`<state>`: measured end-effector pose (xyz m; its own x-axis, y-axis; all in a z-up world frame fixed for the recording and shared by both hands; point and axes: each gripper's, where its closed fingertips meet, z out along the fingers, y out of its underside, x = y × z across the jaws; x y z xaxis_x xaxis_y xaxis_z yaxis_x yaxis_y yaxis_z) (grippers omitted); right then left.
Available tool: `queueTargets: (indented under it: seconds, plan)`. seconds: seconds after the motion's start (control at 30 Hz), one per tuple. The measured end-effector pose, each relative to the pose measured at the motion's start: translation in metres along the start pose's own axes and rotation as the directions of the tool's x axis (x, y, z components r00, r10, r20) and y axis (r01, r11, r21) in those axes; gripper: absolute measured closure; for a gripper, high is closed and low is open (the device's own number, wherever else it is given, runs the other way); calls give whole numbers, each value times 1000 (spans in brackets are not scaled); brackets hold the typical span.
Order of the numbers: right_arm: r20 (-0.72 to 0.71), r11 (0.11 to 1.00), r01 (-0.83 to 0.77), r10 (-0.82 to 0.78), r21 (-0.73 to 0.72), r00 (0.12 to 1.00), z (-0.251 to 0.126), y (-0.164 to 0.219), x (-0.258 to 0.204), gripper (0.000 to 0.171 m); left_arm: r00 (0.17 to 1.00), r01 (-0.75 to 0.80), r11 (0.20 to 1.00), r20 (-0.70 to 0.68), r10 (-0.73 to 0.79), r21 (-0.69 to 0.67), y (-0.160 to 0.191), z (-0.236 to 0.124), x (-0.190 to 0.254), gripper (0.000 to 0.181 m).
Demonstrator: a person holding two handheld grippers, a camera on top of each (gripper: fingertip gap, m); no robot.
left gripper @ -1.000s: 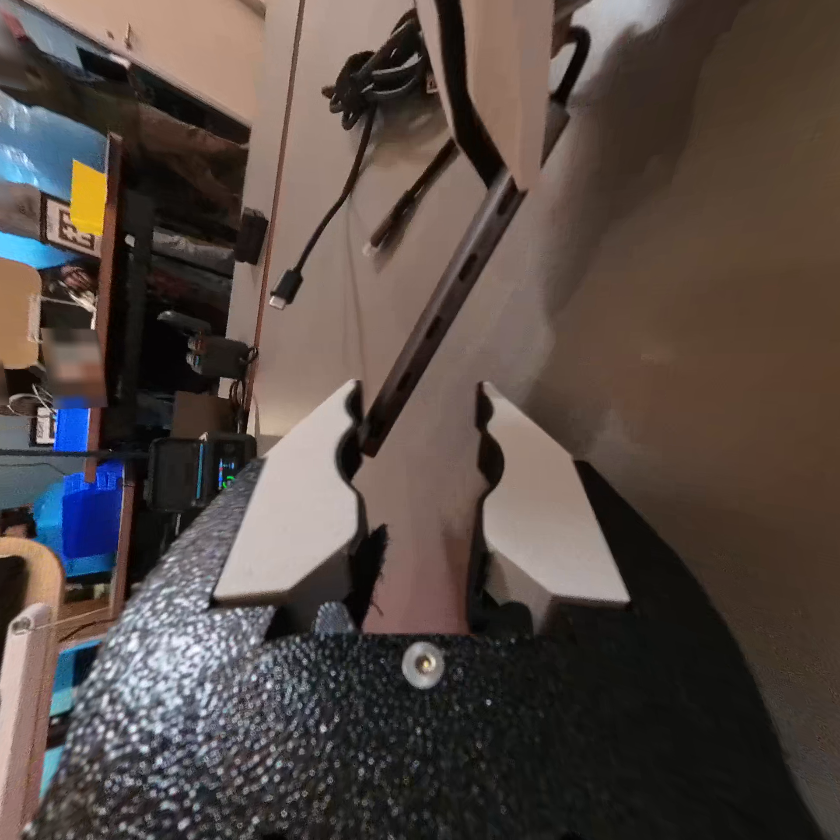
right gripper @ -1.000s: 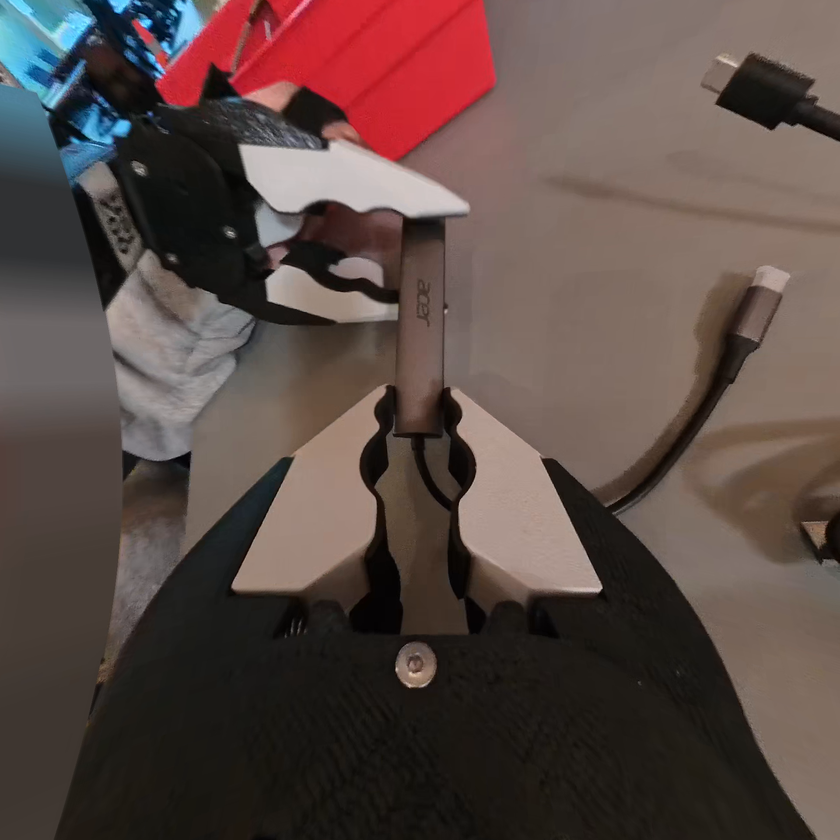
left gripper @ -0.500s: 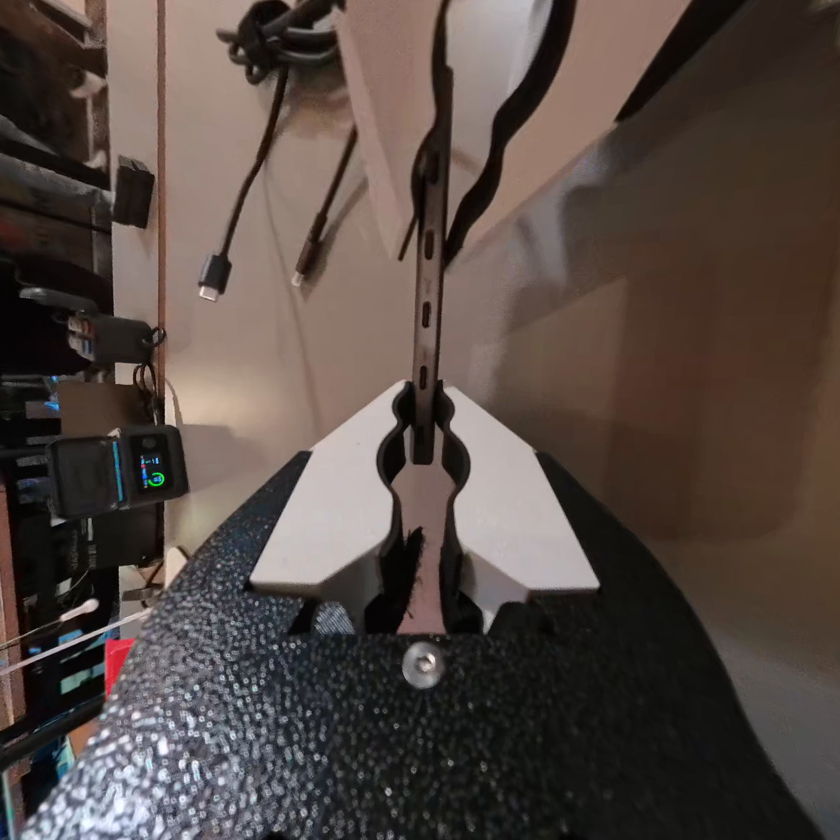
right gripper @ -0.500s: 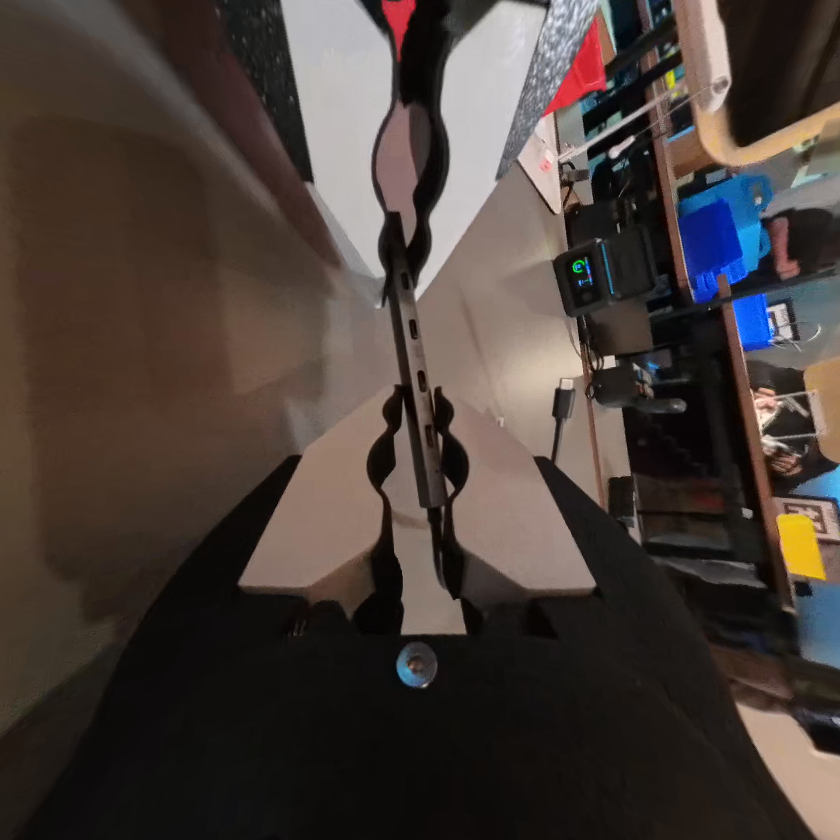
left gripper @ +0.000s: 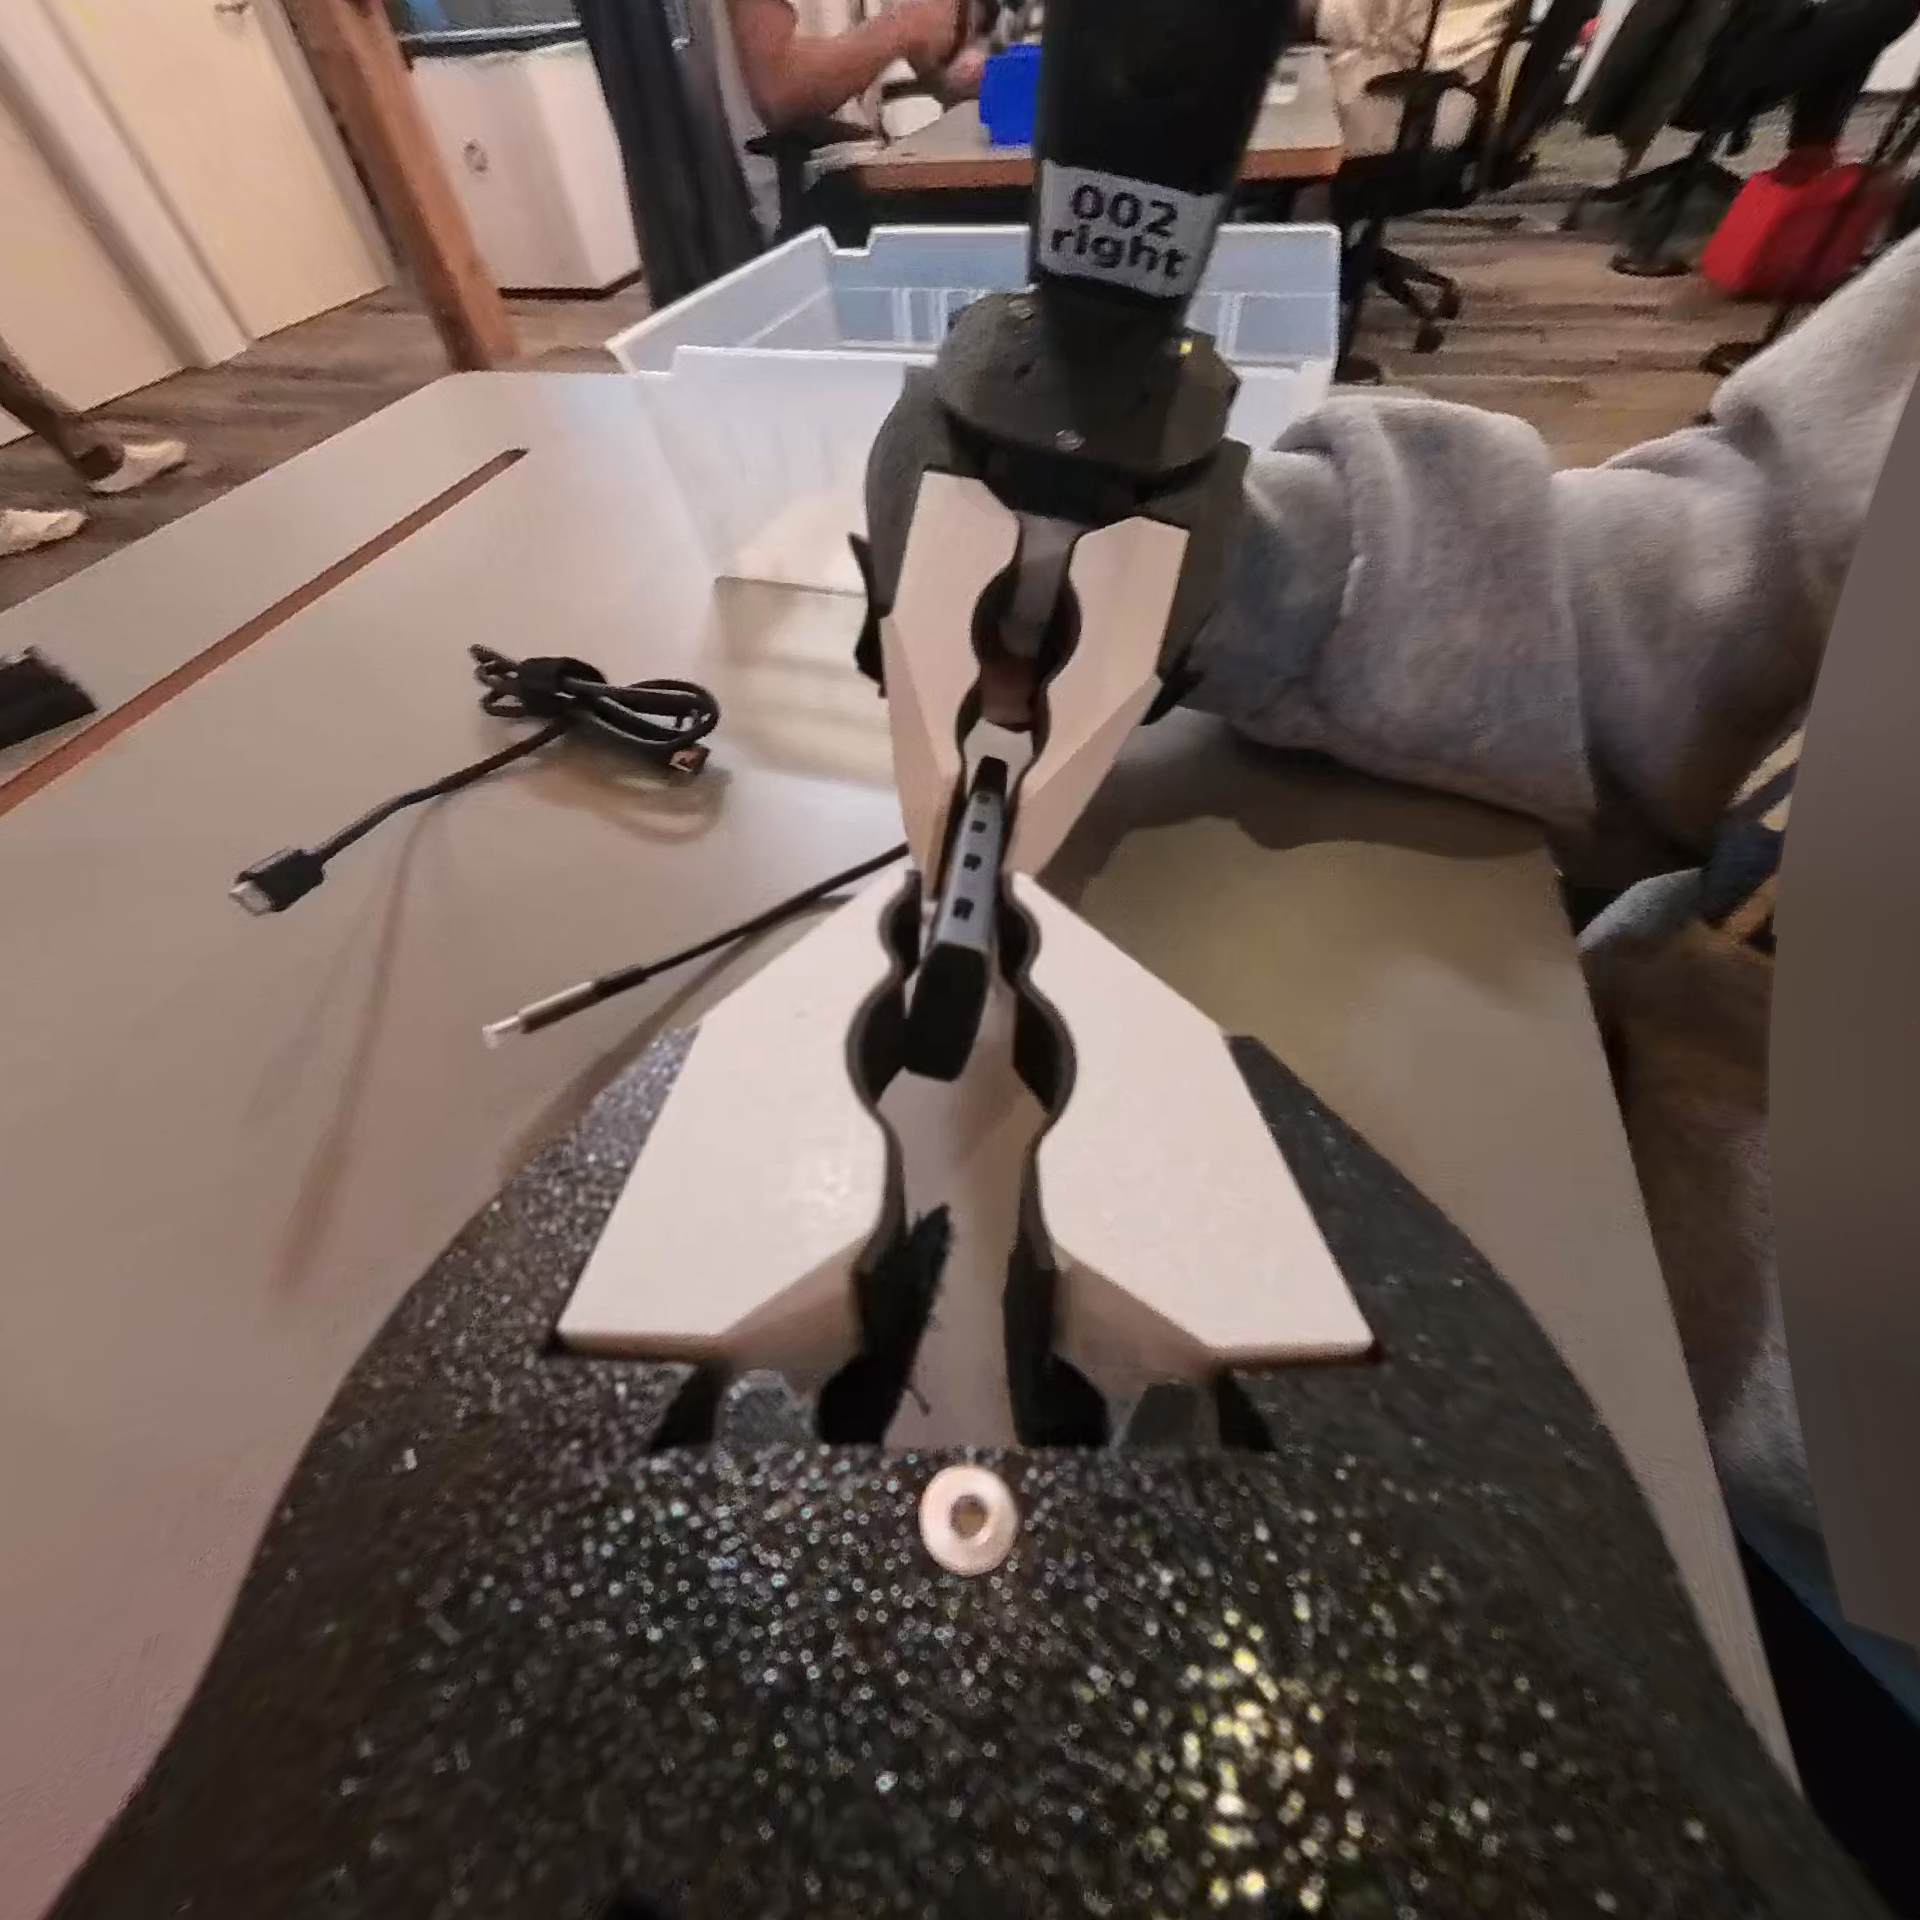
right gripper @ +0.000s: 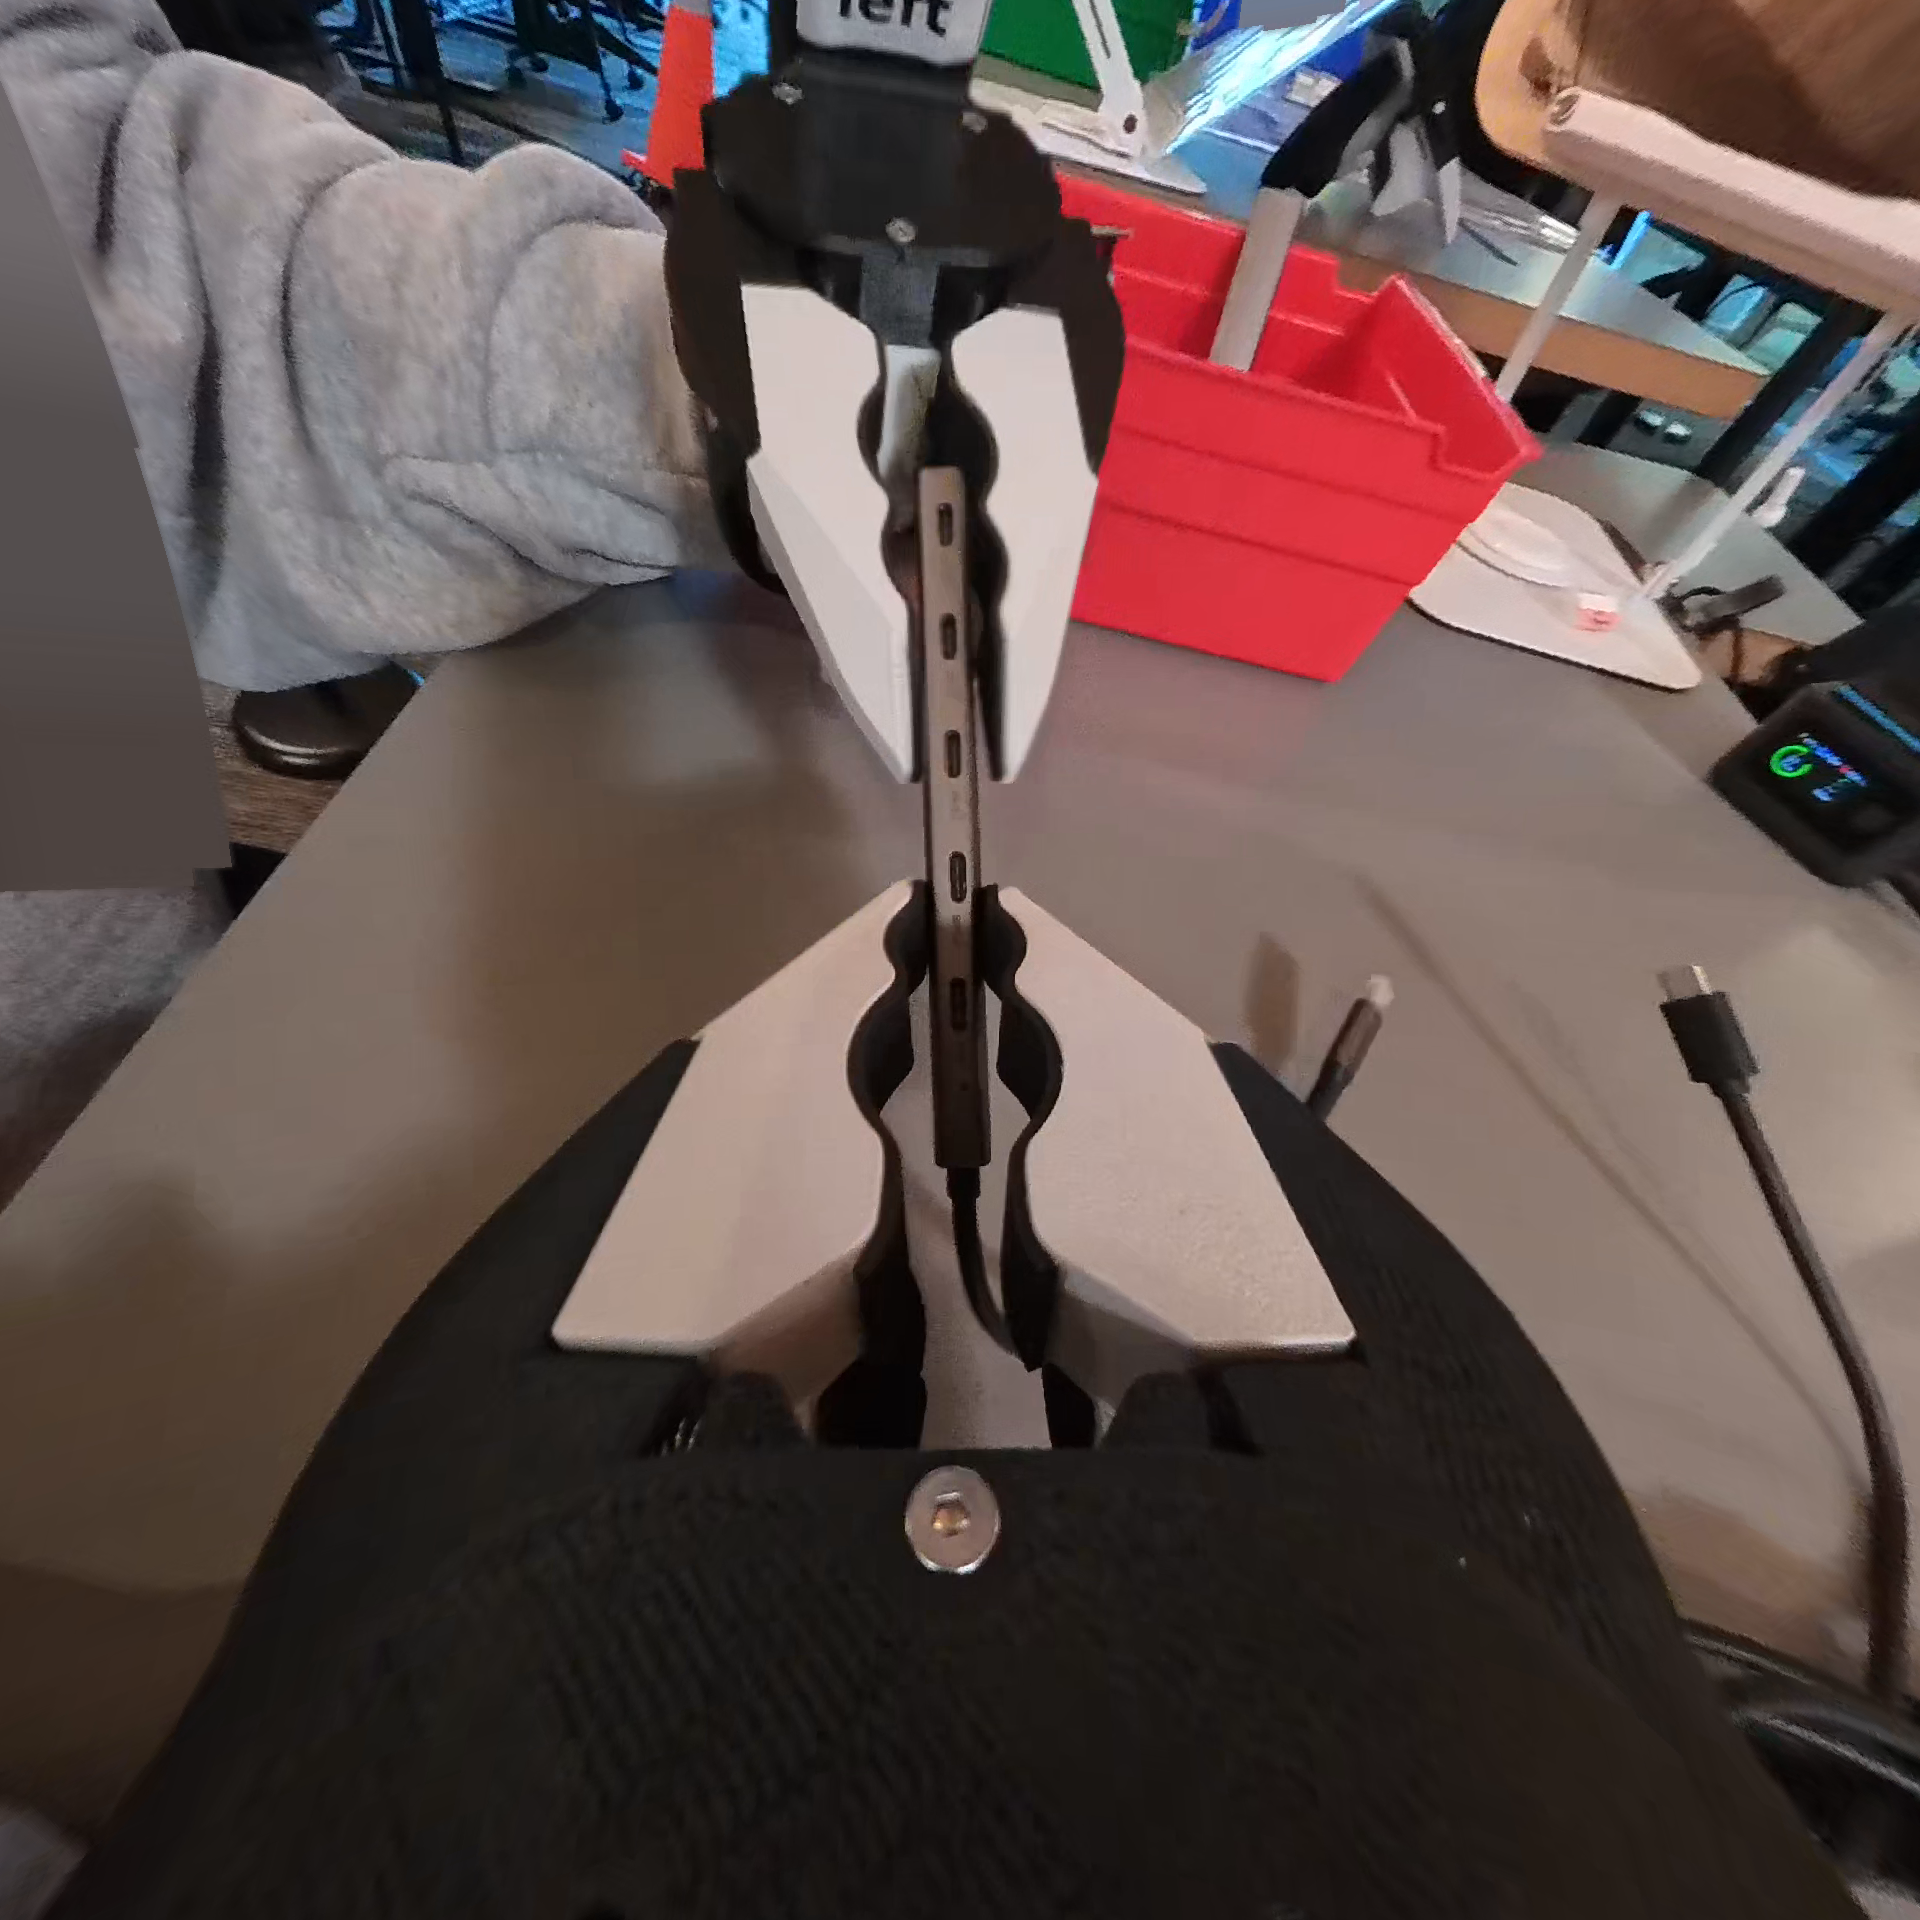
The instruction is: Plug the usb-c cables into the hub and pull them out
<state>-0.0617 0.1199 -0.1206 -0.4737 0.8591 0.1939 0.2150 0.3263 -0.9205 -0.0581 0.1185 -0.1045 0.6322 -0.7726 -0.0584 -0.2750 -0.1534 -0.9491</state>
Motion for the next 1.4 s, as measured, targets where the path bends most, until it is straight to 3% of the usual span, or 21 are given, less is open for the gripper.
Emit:
queueTargets:
  seconds: [0.03, 0.13, 0.17, 0.27, 0.33, 0.4, 0.5, 0.6, 0.67, 0.87, 0.97, 1.03, 1.07, 1.2, 1.23, 1.3, 1.4]
  plan:
    - [9, 1000, -6, 6, -1, 1000, 1, 1, -1, 164, 1000, -12, 1000, -16, 11, -3, 2, 0, 2, 171]
    - [-39, 997, -47, 50, 60, 998, -3, -7, 9, 158, 998, -45, 998, 38, 44, 34, -3, -4, -6, 173]
    - [-85, 991, -66, 76, 112, 993, -8, -13, 19, 148, 995, -54, 998, 90, 51, 33, -3, -6, -14, 173]
    - [-274, 940, -144, 233, 309, 933, -36, -27, 70, 140, 937, -128, 991, 325, 129, -23, 3, -18, -49, 173]
    - [-374, 914, -240, 358, 326, 855, -44, -11, 105, 135, 853, -174, 981, 484, 196, -90, 9, -24, -71, 173]
    - [-486, 941, -237, 328, 241, 810, -43, 10, 128, 129, 783, -180, 971, 575, 237, -156, 19, -25, -87, 173]
    - [-609, 990, -128, 65, -60, 791, -37, 40, 151, 127, 712, -198, 948, 628, 314, -250, 37, -21, -102, 173]
    - [-573, 966, -86, -71, -242, 816, -23, 57, 166, 124, 654, -218, 908, 637, 409, -359, 47, -23, -112, 173]
    - [-546, 948, -79, -109, -309, 831, -14, 65, 176, 124, 666, -201, 910, 631, 397, -362, 54, -21, -114, 173]
    - [-540, 885, -104, -181, -454, 822, -10, 94, 196, 129, 650, -165, 907, 650, 395, -387, 61, -27, -119, 173]
    - [-624, 921, -233, -13, -311, 782, -22, 85, 200, 134, 626, -147, 902, 668, 403, -406, 63, -30, -123, 173]
    - [-598, 932, -301, 126, -201, 791, -25, 74, 197, 130, 625, -138, 904, 672, 397, -405, 64, -29, -125, 173]
    - [-577, 928, -301, 126, -218, 807, -27, 74, 195, 128, 626, -138, 903, 670, 399, -408, 64, -29, -125, 173]
    - [-522, 886, -65, -210, -460, 827, -19, 82, 202, 132, 628, -134, 904, 670, 395, -407, 65, -29, -125, 173]
    - [-514, 875, -46, -239, -481, 824, -12, 84, 204, 139, 630, -130, 906, 672, 389, -403, 65, -29, -125, 173]
    - [-530, 854, -14, -310, -520, 790, -4, 85, 212, 168, 633, -119, 911, 677, 375, -394, 65, -29, -125, 173]
    - [-522, 802, 58, -439, -594, 731, 0, 81, 211, 170, 633, -100, 918, 687, 357, -385, 65, -29, -126, 173]
